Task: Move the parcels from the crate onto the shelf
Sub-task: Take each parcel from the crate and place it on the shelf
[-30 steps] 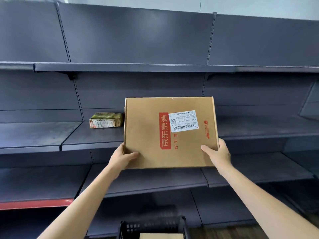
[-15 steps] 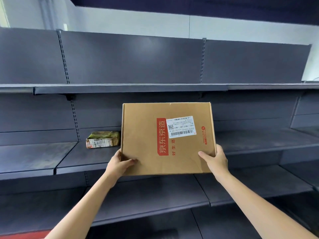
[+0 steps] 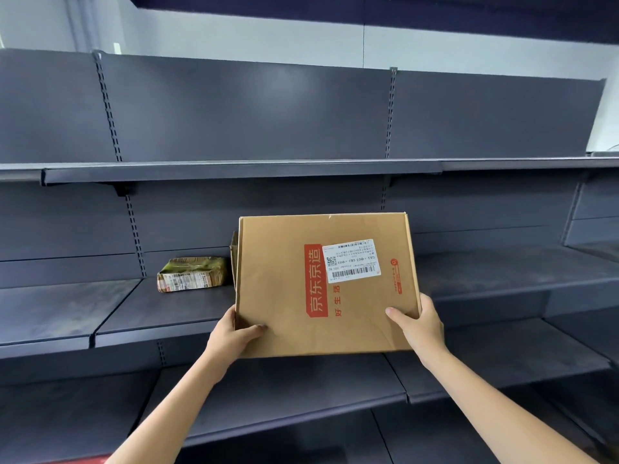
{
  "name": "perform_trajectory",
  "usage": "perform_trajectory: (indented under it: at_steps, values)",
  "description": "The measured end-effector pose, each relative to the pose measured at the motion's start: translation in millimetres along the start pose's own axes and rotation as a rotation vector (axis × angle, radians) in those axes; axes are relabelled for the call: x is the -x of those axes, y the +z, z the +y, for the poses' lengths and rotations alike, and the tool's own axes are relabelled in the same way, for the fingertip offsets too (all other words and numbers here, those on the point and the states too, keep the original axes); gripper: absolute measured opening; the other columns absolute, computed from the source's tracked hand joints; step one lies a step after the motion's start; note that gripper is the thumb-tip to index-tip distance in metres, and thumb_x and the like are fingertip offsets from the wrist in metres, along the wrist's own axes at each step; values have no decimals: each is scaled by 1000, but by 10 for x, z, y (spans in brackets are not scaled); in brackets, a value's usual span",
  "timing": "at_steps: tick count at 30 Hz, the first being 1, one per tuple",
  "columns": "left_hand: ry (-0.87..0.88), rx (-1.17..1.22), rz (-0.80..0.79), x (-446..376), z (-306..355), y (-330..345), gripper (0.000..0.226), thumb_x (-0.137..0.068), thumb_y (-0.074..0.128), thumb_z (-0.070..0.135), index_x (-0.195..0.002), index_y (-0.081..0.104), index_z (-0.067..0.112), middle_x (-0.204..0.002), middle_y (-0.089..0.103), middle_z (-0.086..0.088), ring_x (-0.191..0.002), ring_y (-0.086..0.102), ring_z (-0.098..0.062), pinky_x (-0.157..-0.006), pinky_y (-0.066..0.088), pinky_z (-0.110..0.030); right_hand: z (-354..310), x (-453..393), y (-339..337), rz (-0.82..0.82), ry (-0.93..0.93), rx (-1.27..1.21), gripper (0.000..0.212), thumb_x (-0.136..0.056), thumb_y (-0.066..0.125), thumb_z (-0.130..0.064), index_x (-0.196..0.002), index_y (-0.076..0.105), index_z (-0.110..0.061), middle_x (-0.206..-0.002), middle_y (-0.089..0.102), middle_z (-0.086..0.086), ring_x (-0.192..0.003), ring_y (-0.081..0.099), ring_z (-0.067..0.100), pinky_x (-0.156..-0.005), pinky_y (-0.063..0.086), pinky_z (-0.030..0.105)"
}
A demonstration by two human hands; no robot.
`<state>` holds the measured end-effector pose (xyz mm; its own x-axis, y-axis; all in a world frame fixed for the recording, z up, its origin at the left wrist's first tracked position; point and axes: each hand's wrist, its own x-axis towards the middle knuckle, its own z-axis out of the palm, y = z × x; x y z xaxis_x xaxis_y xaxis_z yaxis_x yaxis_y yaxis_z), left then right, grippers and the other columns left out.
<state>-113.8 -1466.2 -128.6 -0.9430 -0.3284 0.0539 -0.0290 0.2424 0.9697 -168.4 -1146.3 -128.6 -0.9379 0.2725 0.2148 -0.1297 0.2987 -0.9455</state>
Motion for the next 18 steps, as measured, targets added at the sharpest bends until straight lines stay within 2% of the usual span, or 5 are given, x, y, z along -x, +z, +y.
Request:
perform_trajectory:
  at_steps: [5, 10, 13, 16, 18]
  values:
    - [-40, -30, -11, -48, -95, -10, 60, -78, 74, 21, -131, 46, 24, -114, 58, 1, -103, 57, -21, -83, 51, -36, 109, 21, 48, -27, 30, 6, 42, -73, 74, -30, -104, 46, -30, -89, 57, -19, -85, 55, 11, -72, 43, 29]
    - [-57, -11, -26, -74, -176, -14, 52, -78, 73, 19, -125, 50, 25, -113, 60, 1, -102, 58, -21, -78, 52, -35, 181, 32, 78, -46, 44, -2, 42, -73, 74, -29, -106, 49, -27, -93, 61, -13, -86, 58, 10, -71, 44, 28]
    - [-68, 26, -31, -86, -216, -18, 48, -79, 72, 16, -122, 51, 23, -112, 62, 1, -96, 60, -18, -68, 51, -30, 181, 36, 73, -63, 30, -42, 39, -75, 73, -28, -105, 48, -29, -93, 62, -12, -85, 57, 5, -63, 44, 24]
    - [-88, 61, -31, -87, -263, -68, 44, -79, 71, 14, -118, 53, 19, -105, 63, 2, -87, 59, -11, -60, 48, -26, 163, 5, 7, -119, 33, -156, 36, -80, 69, -23, -110, 49, -27, -98, 61, -4, -89, 58, 9, -62, 44, 25]
    - [-94, 82, -36, -90, -307, -114, 45, -78, 72, 13, -119, 53, 18, -102, 63, 4, -89, 59, -13, -62, 49, -27, 130, -21, -44, -184, 66, -249, 32, -84, 65, -20, -110, 50, -26, -101, 62, 6, -91, 61, 17, -64, 49, 30]
